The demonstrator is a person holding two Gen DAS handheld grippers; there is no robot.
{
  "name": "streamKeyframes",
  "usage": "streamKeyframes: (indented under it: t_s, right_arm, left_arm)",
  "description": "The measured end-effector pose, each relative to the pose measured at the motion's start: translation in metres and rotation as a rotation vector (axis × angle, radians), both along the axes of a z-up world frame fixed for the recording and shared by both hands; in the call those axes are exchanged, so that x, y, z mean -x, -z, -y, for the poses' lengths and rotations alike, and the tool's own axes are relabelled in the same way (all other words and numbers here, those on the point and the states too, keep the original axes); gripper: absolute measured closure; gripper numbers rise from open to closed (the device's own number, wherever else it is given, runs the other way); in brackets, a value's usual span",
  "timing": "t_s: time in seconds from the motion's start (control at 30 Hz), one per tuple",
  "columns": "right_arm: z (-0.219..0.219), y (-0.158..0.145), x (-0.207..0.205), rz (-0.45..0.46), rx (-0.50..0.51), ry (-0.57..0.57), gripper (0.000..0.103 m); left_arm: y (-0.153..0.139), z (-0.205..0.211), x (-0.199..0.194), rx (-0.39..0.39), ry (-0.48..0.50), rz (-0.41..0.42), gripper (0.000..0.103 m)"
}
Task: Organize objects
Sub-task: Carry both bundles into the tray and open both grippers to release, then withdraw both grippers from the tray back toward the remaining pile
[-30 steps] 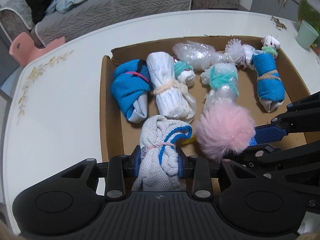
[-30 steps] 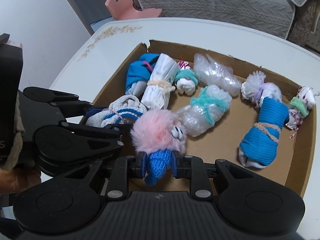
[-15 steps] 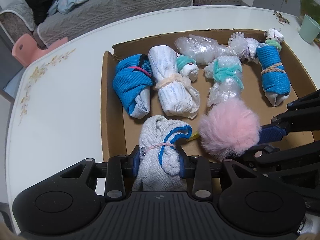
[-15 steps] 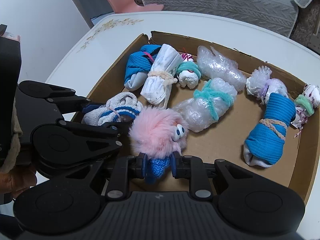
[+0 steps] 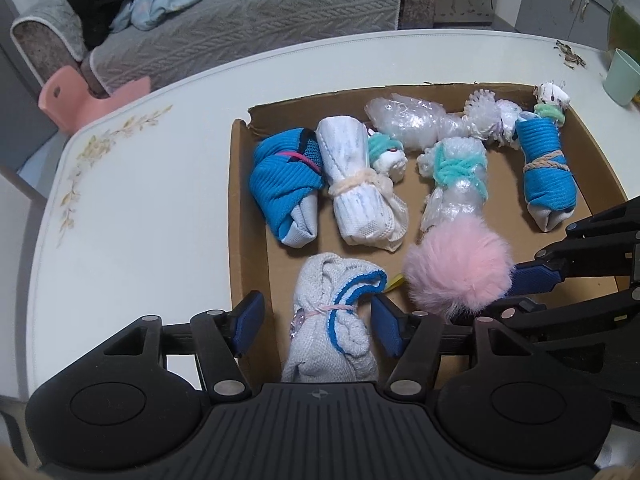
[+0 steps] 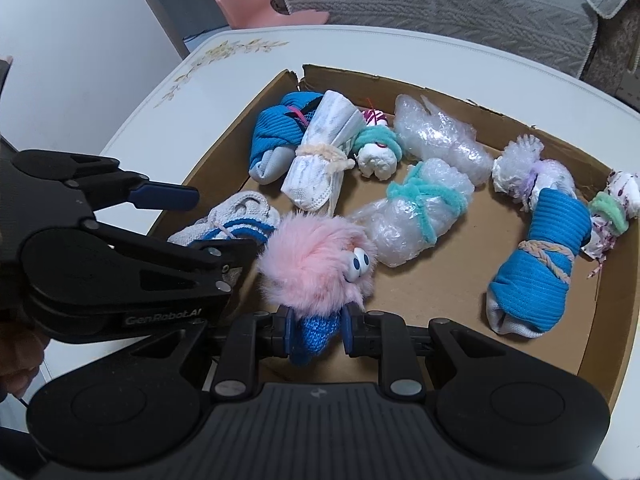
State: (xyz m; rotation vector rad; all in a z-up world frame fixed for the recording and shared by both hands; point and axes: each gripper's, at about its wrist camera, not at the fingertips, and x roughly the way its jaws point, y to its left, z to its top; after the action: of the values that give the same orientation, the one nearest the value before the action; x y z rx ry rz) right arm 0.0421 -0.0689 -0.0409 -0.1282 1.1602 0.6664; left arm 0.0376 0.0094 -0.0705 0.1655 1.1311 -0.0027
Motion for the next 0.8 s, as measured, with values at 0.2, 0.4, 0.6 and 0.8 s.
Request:
streamKeyframes:
  t_s: [0.2, 0.4, 0.6, 0.8]
  right_arm:
    - [-0.001, 0.001, -0.001, -0.002, -0.001, 0.001, 0.083]
    - [-0.001, 0.001, -0.001, -0.005, -0.009, 0.006, 0.083]
    - [-0.001, -0.001, -0.002, -0.005, -0.029, 0.002, 0.083]
    - [-0.008, 0.004, 0.002, -0.018, -0.041, -0.022, 0.081]
  left_arm:
    - [-0.002, -0.001, 0.0, 0.003, -0.012, -0.017, 0.038]
    - [-0.009, -0.002, 0.002, 0.012, -0.033, -0.026, 0.037]
    - [-0.019, -0.013, 0.003, -0.022, -0.085, -0.025, 0.012]
    - [-0.029, -0.029, 0.008, 0.008, -0.126, -0.016, 0.01]
